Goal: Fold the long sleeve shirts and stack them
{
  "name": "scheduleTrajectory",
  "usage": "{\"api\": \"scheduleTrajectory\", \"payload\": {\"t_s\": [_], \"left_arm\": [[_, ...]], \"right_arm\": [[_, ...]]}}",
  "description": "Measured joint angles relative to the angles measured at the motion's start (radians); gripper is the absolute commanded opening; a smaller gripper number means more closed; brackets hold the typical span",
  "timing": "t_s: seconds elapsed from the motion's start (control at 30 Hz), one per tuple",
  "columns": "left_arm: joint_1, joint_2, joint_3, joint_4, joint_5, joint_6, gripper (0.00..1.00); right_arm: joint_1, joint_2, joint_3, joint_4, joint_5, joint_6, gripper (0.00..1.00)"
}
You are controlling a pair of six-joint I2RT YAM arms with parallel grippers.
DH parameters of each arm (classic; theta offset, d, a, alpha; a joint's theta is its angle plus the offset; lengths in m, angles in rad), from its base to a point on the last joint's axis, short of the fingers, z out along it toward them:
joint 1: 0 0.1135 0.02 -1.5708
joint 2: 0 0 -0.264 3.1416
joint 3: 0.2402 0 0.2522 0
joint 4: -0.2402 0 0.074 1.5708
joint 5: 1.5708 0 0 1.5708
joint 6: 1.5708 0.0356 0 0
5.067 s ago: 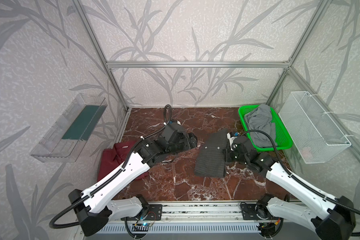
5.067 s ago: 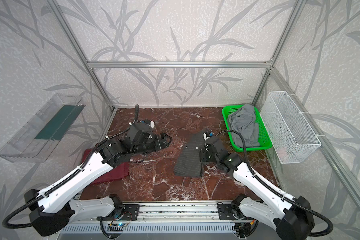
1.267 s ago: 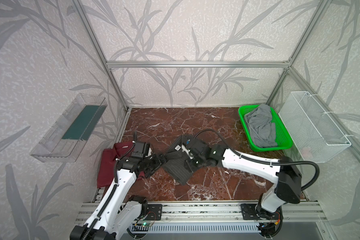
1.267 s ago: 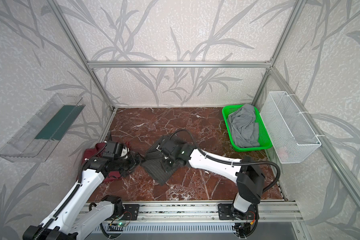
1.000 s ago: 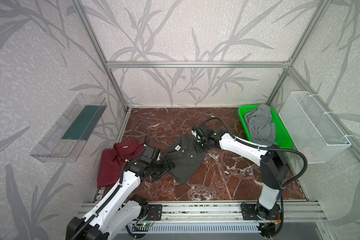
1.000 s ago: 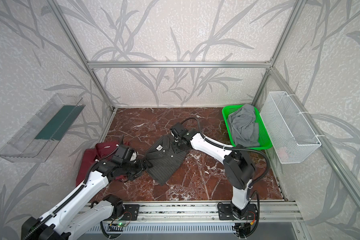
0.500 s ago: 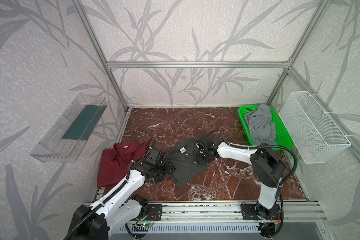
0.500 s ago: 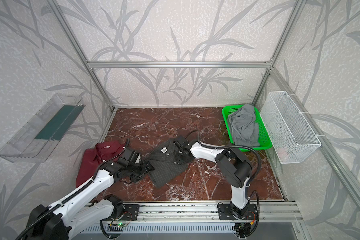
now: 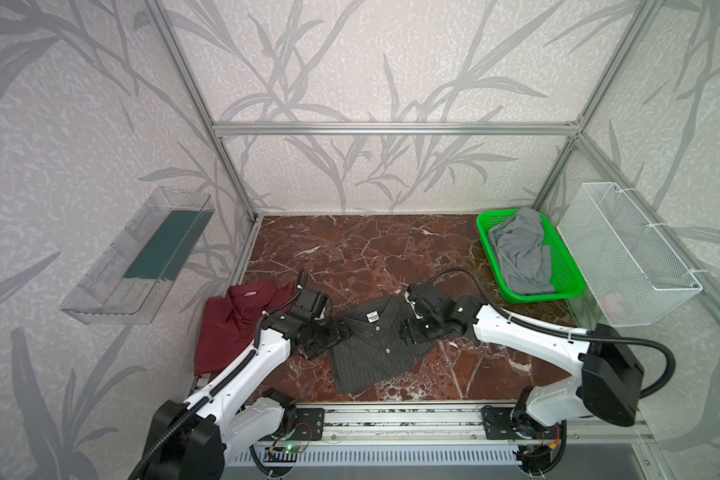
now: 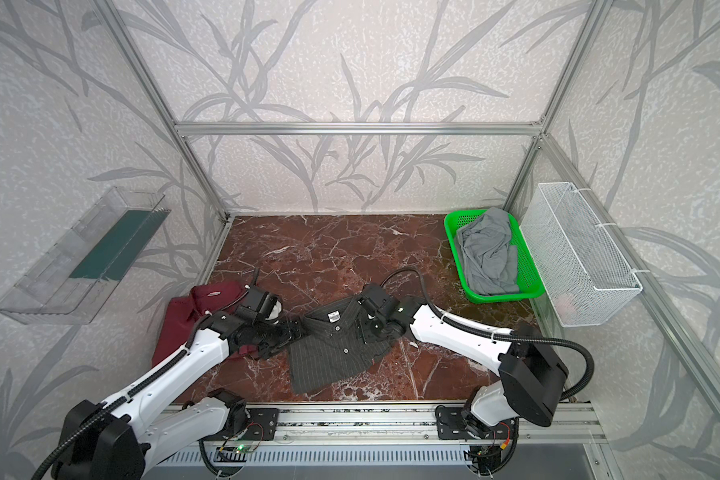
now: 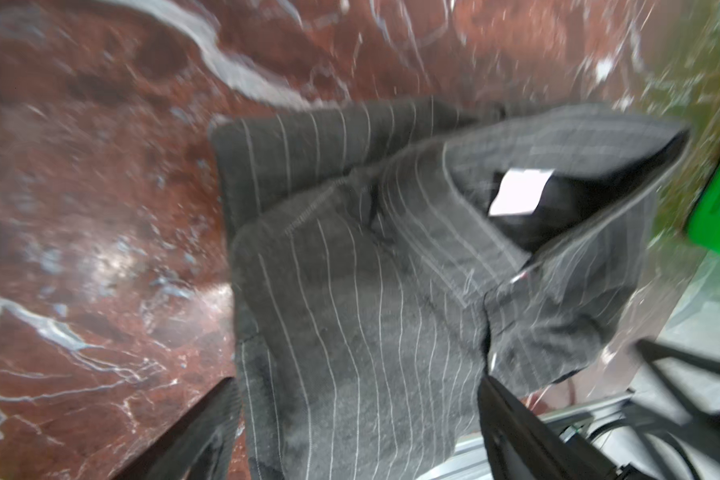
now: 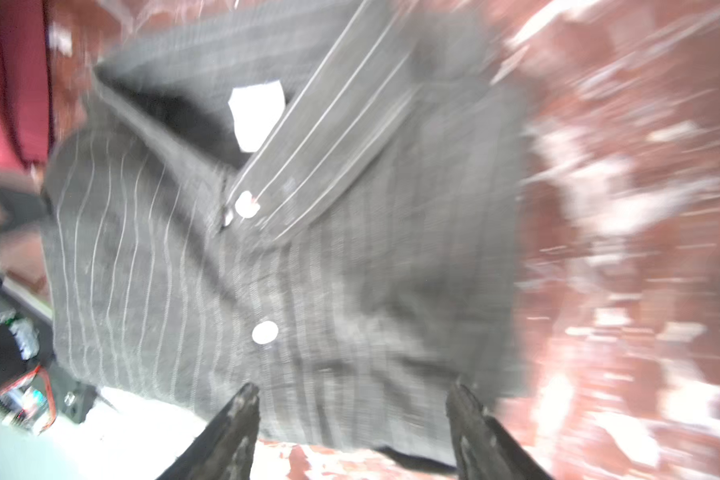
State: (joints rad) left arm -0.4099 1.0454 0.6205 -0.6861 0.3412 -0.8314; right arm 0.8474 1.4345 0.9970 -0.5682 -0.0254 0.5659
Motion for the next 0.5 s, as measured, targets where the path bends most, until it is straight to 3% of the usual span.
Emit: {"api": "scheduleTrajectory", "payload": {"t_s": [0.17,0.23,0.5], "left_arm": [[-0.063,-0.035,-0.049,-0.035,-0.044,-0.031,0.93],[-0.081,-0.064,-0.062,-0.055,-0.069,-0.047,0.99],[-0.171,-0.085,-0.110,-0.060,-0.165,-0.125,0.99]], "right_arm": [[-0.101,0.003,-0.025,-0.003,-0.028,-0.104,0.74],[-0.104,0.035,-0.027,0.005,-0.068,-0.137,0.74],[-0.100,0.190,-0.051,0.108,-0.160,-0.199,0.75]]}}
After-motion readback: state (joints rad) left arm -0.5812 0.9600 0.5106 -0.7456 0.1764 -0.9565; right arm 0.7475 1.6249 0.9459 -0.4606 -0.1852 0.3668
